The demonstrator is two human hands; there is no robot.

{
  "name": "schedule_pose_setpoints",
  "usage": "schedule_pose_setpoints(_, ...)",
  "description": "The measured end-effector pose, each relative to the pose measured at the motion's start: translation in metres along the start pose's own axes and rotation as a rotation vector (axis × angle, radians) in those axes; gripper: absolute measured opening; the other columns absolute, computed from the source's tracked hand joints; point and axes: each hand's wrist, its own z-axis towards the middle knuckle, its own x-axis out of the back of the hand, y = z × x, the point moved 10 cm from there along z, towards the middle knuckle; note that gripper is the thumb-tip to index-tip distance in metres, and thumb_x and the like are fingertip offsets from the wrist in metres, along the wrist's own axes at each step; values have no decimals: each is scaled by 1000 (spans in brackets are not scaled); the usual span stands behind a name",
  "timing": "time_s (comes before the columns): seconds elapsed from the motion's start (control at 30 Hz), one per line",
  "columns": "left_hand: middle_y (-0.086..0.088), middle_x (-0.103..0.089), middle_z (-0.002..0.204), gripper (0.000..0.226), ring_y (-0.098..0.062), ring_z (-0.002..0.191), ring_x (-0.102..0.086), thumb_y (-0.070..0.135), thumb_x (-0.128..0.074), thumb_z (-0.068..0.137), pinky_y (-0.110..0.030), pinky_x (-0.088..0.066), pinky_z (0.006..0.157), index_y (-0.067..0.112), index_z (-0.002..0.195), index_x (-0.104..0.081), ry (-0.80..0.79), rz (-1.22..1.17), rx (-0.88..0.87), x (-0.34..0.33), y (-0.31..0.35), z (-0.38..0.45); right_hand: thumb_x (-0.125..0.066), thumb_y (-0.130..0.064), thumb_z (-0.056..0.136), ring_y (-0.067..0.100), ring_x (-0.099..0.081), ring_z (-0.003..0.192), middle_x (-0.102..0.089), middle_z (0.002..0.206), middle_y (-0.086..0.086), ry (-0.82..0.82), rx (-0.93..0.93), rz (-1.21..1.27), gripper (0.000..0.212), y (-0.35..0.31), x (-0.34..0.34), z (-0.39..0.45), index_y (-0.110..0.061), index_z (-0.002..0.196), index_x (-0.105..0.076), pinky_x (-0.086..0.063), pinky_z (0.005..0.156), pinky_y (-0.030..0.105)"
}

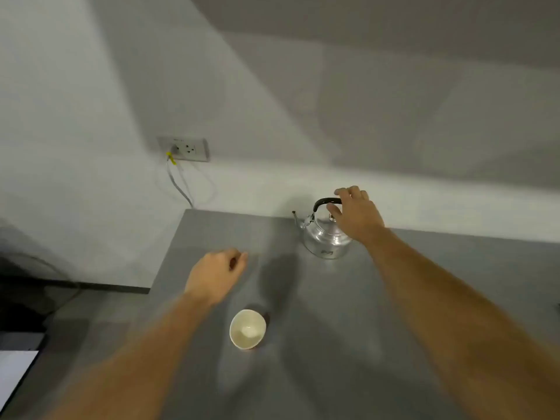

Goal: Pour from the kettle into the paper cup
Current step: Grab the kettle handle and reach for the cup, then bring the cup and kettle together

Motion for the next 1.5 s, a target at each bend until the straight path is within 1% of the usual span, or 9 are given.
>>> schedule_pose_setpoints(0.13,3,-49,56,45,-33,68,-61,53,-47,99,-34,-40,59,25,65,-45,-4,-36,54,-10,-13,-1,-44,-50,101,34,-50,117,-57,128,14,-112,-55,53,48,17,-19,29,-14,130,-55,-46,95,50)
schedule_pose_setpoints(0.3,-1,-51,55,46,-32,64,-61,52,-48,99,-37,-44,57,15,72,-52,-15,-59,79,-24,-27,0,-31,-76,90,26,-61,77,-68,81,6,-213,-127,179,68,35,-48,48,-16,86,-62,-47,68,38)
schedule_pose_setpoints(0.53,-2,-58,59,46,-30,64,-60,52,-49,99,-38,-48,60,16,72,-55,-49,-79,165,-38,-50,-4,-49,-81,80,15,-53,52,-57,40,-9,-155,-185,347,70,42,-47,55,-17,52,-50,-33,48,30)
schedule_pose_setpoints(0.63,-1,-56,56,47,-27,59,-58,51,-50,99,-35,-42,56,16,69,-53,-39,-88,184,-42,-58,-9,-54,-80,78,13,-51,49,-54,37,-21,-156,-193,380,69,45,-49,50,-17,50,-51,-31,47,29)
schedule_pose_setpoints(0.8,0,-57,56,44,-23,58,-58,49,-51,100,-36,-44,55,17,70,-53,-45,-116,208,-47,-66,-24,-58,-79,76,18,-49,51,-47,45,-1,-152,-188,384,77,39,-36,34,-5,57,-54,-33,48,32)
schedule_pose_setpoints(1.0,3,-67,72,26,-23,71,-64,44,-55,100,-33,-46,65,22,94,-67,-86,-172,241,-54,-76,-52,-61,-74,78,19,-48,52,-49,50,1,-118,-160,426,67,22,3,0,-12,52,-56,-36,49,33)
schedule_pose_setpoints(1.13,-1,-75,99,23,-24,88,-69,30,-57,101,-34,-54,81,24,119,-69,-159,-219,299,-68,-87,-77,-62,-71,82,13,-45,46,-51,39,-6,-114,-142,445,63,8,26,-36,-19,48,-51,-35,49,31)
schedule_pose_setpoints(1.33,-5,-63,114,67,-20,88,-59,1,-61,89,-29,-50,82,23,151,-46,-353,-296,260,-96,-85,-110,-64,-71,82,17,-47,47,-52,46,-1,-86,-81,467,64,-10,51,-94,-15,52,-57,-38,49,32)
schedule_pose_setpoints(1.5,-6,-51,138,94,-23,126,-51,10,-84,73,-35,-44,109,19,155,-38,-397,-303,194,-107,-74,-122,-64,-71,79,29,-58,53,-60,52,10,-123,-78,442,66,-21,58,-137,-8,59,-62,-49,56,39)
